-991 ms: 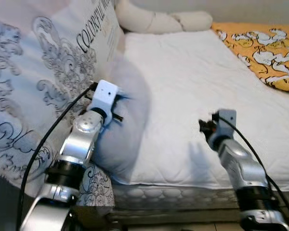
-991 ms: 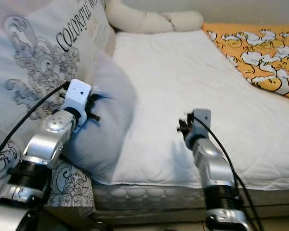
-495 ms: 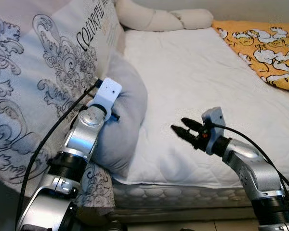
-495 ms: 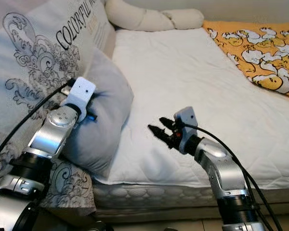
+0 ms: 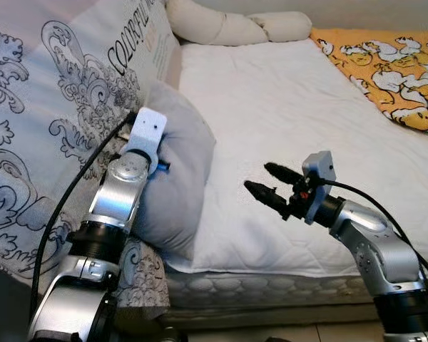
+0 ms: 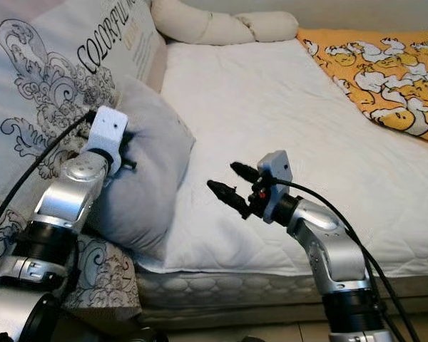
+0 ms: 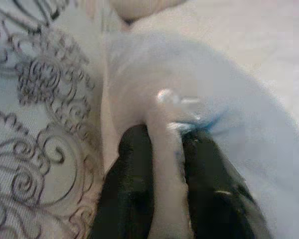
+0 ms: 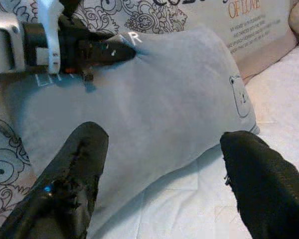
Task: Clean up the room
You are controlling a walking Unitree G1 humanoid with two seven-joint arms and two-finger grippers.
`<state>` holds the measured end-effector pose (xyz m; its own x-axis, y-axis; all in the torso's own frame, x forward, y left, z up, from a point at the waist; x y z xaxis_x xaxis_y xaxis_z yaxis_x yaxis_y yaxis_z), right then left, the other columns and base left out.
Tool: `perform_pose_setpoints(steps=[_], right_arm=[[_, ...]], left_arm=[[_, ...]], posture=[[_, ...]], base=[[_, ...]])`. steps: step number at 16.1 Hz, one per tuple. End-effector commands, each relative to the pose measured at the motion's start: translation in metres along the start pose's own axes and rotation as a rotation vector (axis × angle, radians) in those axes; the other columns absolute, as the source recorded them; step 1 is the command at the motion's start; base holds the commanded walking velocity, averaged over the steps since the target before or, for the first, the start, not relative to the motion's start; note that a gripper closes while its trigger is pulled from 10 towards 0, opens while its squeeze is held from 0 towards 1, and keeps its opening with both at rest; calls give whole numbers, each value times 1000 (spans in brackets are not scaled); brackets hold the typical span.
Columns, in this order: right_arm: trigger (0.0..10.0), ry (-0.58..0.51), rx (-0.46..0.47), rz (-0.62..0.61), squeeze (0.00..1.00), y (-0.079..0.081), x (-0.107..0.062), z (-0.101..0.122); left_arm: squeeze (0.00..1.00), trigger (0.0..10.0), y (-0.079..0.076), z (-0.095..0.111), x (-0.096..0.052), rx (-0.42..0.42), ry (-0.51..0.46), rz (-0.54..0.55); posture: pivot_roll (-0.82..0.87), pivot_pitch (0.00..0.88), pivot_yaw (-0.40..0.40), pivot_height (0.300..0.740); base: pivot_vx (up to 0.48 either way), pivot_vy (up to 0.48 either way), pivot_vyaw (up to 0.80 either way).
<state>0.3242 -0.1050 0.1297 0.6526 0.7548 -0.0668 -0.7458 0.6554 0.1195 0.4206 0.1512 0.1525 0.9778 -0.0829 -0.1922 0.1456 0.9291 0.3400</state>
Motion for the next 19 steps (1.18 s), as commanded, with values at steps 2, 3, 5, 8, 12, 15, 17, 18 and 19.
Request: perform_pose_setpoints(steps=[2, 3, 5, 8, 12, 15, 17, 18, 19], right_arm=[[10000, -38, -35, -62, 1000, -9, 0, 11], [10000, -59, -22, -91, 1000, -12, 1, 13], [10000, -90, -13, -135, 1000, -16, 2, 16], [10000, -173, 6, -302, 1000, -32, 3, 25], [10000, -209, 44, -553, 1000, -51, -4, 24], [10000, -208, 31, -581, 1000, -46, -7, 21], [10000, -209, 50, -599, 1000, -46, -10, 19], [10000, -212, 52, -606, 1000, -47, -11, 20], [10000, -211, 48, -612, 1000, -47, -12, 21]], left_arm=[[1000, 10000, -7, 29, -9, -127, -149, -74], [1000, 10000, -9, 37, -15, -192, -211, -95], [1000, 10000, -4, 39, -21, -236, -240, -77], [1000, 10000, 0, 45, -35, -218, -293, -69], [1000, 10000, -4, 44, -52, -272, -309, -85], [1000, 10000, -10, 32, -57, -290, -278, -88], [1000, 10000, -18, 32, -59, -297, -272, -108], [1000, 10000, -20, 31, -60, -307, -265, -112], [1000, 10000, -21, 27, -61, -318, -251, -110]], posture=[[-26, 0, 18, 740], [-21, 0, 16, 740], [-16, 0, 13, 740], [-20, 0, 12, 740], [-27, 0, 6, 740], [-38, 0, 13, 740], [-38, 0, 8, 740], [-39, 0, 5, 740], [-43, 0, 6, 740]], base=[[0, 0, 0], [0, 0, 0], [0, 0, 0], [0, 0, 0], [0, -385, 0], [0, -410, 0], [0, -411, 0], [0, -409, 0], [0, -412, 0]])
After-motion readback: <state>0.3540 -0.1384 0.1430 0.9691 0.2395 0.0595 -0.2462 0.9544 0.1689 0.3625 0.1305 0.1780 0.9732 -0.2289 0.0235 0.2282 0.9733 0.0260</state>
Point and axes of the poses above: a point about 5 cm out from each wrist's last joint towards the gripper, its own x axis pointing out of the wrist towards the gripper, its own z axis along the axis of the wrist's last joint, y = z × x, the point moved 6 cm from there along x, pointing out of the wrist towards the gripper
